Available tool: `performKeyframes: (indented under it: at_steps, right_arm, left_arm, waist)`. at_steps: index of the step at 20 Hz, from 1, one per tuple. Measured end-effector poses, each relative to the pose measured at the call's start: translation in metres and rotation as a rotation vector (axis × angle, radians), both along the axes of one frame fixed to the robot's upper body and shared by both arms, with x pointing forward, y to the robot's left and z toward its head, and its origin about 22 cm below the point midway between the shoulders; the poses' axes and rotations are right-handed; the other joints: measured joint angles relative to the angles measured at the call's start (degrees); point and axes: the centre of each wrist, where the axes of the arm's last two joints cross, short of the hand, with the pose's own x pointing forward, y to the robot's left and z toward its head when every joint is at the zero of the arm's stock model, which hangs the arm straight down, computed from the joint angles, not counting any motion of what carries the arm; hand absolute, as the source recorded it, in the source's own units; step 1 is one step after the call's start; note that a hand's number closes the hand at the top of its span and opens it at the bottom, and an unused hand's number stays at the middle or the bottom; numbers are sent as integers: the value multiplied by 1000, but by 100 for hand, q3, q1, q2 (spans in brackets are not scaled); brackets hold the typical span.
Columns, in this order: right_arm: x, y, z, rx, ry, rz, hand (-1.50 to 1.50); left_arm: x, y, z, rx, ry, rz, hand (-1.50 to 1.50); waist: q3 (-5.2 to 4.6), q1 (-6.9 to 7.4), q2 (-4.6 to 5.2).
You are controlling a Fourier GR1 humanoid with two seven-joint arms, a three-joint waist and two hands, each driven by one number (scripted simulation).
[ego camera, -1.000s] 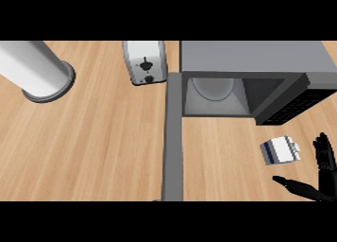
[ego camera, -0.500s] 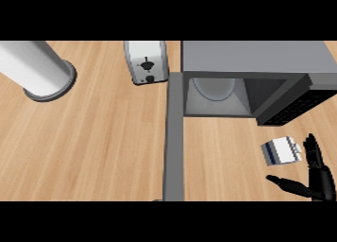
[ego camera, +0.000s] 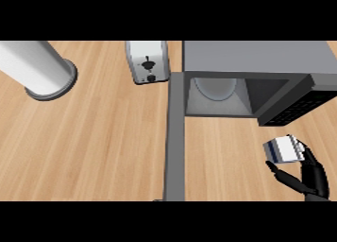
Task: Pick up the milk, place it into the microwave and close the microwave
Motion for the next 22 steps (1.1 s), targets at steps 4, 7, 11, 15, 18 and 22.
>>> performKeyframes:
  at_steps: [4, 7, 11, 15, 18, 22]
  right_arm:
    - [9, 5, 2, 9, -3, 48, 150]
    - [11, 5, 2, 9, -13, 61, 150]
    - [21, 18, 2, 15, -39, 90, 150]
    - [35, 62, -5, 55, -60, 154, 150]
    - [44, 90, -6, 82, -82, 203, 150]
    - [55, 111, -3, 96, -102, 259, 150]
  left_arm:
    - [0, 1, -2, 2, 9, -16, -150]
    - [-1, 0, -3, -5, 1, -23, -150]
    - [0, 4, -2, -6, -1, -17, -150]
    - [-2, 4, -4, -8, 7, -17, -150]
    - [-2, 4, -5, -8, 5, -16, -150]
    - [-2, 11, -6, -17, 11, -11, -150]
  waist:
    - [-4, 21, 4]
    - [-1, 34, 8]
    - [-1, 24, 8]
    - [-21, 2, -13]
    - [-21, -25, -20]
    - [-20, -53, -26]
